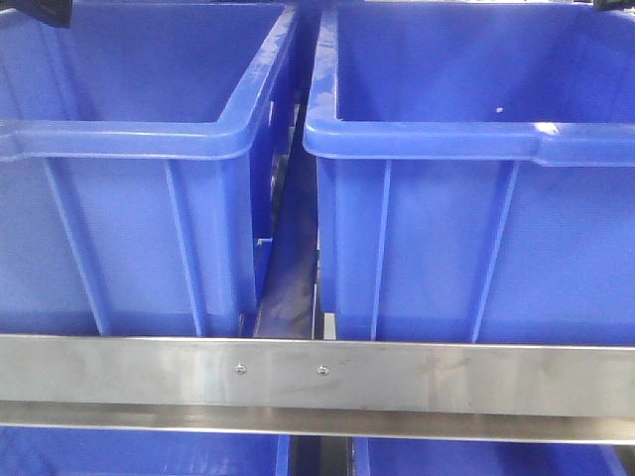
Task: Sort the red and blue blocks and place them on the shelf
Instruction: 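Open the left gripper to drop the blue cube into its bin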
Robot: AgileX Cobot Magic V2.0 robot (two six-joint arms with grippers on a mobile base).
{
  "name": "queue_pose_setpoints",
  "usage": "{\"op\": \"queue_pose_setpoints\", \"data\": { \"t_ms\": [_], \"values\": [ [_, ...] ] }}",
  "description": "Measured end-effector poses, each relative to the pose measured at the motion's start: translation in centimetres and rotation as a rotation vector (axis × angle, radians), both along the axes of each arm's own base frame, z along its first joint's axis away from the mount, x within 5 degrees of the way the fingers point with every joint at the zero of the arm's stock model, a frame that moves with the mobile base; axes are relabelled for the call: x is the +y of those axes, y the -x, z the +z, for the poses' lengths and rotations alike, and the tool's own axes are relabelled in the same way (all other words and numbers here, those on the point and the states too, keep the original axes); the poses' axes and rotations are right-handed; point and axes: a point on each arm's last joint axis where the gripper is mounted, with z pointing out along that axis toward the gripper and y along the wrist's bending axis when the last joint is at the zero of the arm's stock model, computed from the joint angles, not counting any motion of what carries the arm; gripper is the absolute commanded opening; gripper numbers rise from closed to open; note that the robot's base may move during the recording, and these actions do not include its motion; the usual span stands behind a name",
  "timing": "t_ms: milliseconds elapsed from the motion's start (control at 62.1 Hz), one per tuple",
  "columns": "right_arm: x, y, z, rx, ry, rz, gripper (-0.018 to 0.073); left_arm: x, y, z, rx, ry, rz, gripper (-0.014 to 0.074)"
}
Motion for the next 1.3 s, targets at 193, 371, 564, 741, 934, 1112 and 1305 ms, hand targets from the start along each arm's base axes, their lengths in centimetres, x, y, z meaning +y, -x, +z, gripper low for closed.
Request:
{"op": "queue_pose_setpoints", "data": {
  "t_ms": [193, 371, 564, 741, 934, 1112, 1305],
  "values": [
    [-0.3, 0.8, 1.1, -0.05, -0.01, -0.004, 0.0176, 0.5, 0.6, 0.9, -0.035, 0.011, 0.014, 0.0394],
    [-1.8, 2.0, 2.6, -0.107, -0.019, -0.07, 0.0059, 2.3, 1.9, 2.8, -0.103, 0.029, 0.07, 0.012],
    [-4.1, 3.5, 3.2, -0.071, -0.07, -0.19, 0.0057, 3.9, 3.2, 3.5, -0.094, 0.024, 0.13, 0.0135],
    [-5.4, 5.9, 4.2, -0.075, -0.088, -0.267, 0.0057, 4.8, 5.1, 4.0, -0.145, 0.054, 0.161, 0.0134],
    [-5.6, 8.3, 4.2, -0.098, -0.092, -0.284, 0.0057, 5.3, 7.5, 1.9, -0.183, 0.147, 0.193, 0.0134],
    [-5.4, 10.1, 2.0, -0.092, -0.092, -0.284, 0.0057, 5.8, 9.8, -0.7, -0.195, 0.206, 0.217, 0.0134],
    [-5.2, 11.9, 1.2, -0.098, -0.075, -0.275, 0.0057, 6.1, 12.1, -1.9, -0.251, 0.23, 0.219, 0.013]
  ]
}}
